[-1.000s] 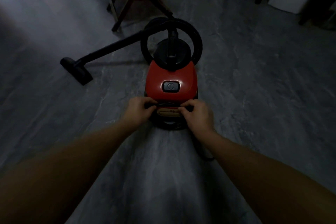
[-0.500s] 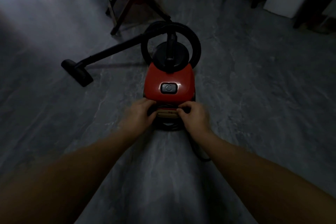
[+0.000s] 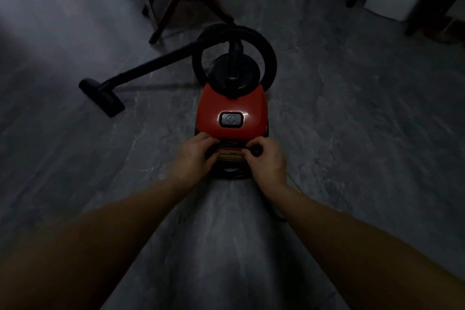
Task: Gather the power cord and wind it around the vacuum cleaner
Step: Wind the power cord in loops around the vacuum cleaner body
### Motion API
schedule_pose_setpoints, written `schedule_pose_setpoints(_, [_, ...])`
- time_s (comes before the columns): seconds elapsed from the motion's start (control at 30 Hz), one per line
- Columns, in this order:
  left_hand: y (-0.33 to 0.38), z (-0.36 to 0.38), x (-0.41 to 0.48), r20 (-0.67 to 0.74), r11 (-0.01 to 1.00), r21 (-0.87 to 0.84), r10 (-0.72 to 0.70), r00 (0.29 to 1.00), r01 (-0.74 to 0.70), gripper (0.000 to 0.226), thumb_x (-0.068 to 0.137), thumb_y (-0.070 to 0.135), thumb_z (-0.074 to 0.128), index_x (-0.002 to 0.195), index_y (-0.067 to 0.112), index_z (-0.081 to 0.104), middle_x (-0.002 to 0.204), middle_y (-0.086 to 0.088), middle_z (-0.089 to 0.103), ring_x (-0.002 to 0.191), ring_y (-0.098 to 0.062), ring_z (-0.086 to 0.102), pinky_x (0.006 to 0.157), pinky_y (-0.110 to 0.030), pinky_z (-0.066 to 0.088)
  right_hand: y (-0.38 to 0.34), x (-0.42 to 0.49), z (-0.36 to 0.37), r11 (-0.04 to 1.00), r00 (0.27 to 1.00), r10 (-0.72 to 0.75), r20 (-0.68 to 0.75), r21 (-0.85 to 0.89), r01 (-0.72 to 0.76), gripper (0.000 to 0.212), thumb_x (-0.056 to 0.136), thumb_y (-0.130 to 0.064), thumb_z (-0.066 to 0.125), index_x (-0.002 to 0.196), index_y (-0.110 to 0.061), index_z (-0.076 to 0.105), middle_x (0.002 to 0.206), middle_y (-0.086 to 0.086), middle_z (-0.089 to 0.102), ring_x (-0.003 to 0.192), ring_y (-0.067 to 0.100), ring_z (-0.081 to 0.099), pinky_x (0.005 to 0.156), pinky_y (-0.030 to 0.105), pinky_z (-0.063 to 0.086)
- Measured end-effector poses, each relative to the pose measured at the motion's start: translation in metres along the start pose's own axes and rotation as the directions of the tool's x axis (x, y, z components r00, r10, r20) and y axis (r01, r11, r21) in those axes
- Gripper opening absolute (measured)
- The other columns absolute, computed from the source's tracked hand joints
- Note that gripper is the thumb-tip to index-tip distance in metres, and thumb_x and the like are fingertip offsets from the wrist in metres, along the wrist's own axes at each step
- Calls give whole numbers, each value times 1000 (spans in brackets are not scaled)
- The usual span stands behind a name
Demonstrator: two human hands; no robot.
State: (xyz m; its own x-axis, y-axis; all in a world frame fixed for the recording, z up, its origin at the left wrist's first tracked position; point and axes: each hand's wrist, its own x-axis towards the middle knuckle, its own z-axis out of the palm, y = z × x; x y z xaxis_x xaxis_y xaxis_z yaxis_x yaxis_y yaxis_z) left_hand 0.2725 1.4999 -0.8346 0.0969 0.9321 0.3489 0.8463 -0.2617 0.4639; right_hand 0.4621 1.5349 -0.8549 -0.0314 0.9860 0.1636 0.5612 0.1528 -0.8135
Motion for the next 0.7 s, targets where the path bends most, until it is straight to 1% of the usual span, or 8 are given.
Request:
schedule_pose_setpoints(0.03, [0, 1, 0, -1, 1000, -2, -9, 1000, 9, 25, 83, 6, 72, 107, 9, 70, 107, -4, 65, 93, -8, 59, 81, -6, 36, 0, 0, 1, 1000, 1000, -2, 6, -4, 2, 16, 82, -26, 76, 93, -21, 67, 95, -10, 62, 84, 2, 60, 74, 18, 52])
schedule_pose_setpoints(0.1, [-1, 3, 2, -13, 999, -11, -35, 999, 34, 24, 83, 7, 72, 106, 10, 71, 106, -1, 65, 92, -5, 56, 79, -4, 35, 1, 1, 2, 1000, 1000, 0, 8, -4, 0, 16, 81, -26, 77, 93, -22, 66, 95, -11, 61, 84, 1, 59, 72, 16, 49])
schedule_pose_setpoints(0.2, [-4, 7, 5, -32, 998, -29, -65, 997, 64, 21, 82, 9, 73, 103, 12, 72, 102, -1, 66, 90, -9, 60, 80, -16, 44, 4, 3, 4, 1000, 1000, 9, -10, 12, -9, 13, 82, -26, 76, 91, -22, 68, 93, -11, 62, 82, -1, 58, 72, 14, 47])
schedule_pose_setpoints(0.37, [-8, 10, 9, -40, 983, -73, -169, 985, 166, 21, 81, 11, 76, 102, 9, 74, 101, -5, 70, 91, -16, 65, 83, -21, 47, 11, 8, 7, 994, 998, 60, 0, 92, -60, 13, 79, -26, 79, 89, -23, 72, 89, -11, 68, 81, -1, 63, 71, 13, 50])
schedule_pose_setpoints(0.43, [-7, 12, 9, -46, 976, -105, -198, 979, 192, 21, 80, 10, 77, 101, 8, 75, 101, -6, 70, 90, -13, 65, 82, -16, 46, 14, 9, 8, 991, 997, 79, 6, 104, -79, 13, 78, -28, 80, 88, -24, 73, 88, -11, 69, 82, 0, 65, 73, 17, 53])
schedule_pose_setpoints(0.53, [-6, 13, 8, -53, 965, -121, -238, 970, 230, 22, 79, 9, 78, 100, 6, 75, 102, -7, 71, 89, -9, 61, 76, -3, 37, 16, 10, 8, 994, 997, 74, 2, 86, -74, 12, 78, -30, 80, 88, -25, 74, 87, -13, 70, 81, -1, 65, 74, 19, 55])
schedule_pose_setpoints(0.63, [-5, 13, 9, -44, 963, -98, -256, 966, 251, 21, 79, 10, 78, 100, 6, 76, 101, -10, 72, 89, -9, 60, 75, -2, 34, 15, 11, 7, 995, 997, 75, 4, 66, -75, 12, 78, -31, 79, 88, -25, 75, 86, -13, 71, 81, 0, 66, 75, 22, 56])
schedule_pose_setpoints(0.7, [-5, 12, 10, -33, 959, -102, -268, 963, 264, 21, 79, 10, 78, 100, 5, 76, 101, -10, 72, 89, -12, 62, 77, -8, 37, 14, 11, 6, 996, 998, 69, 9, 50, -70, 12, 79, -32, 78, 88, -25, 75, 86, -14, 71, 81, 0, 66, 76, 24, 57])
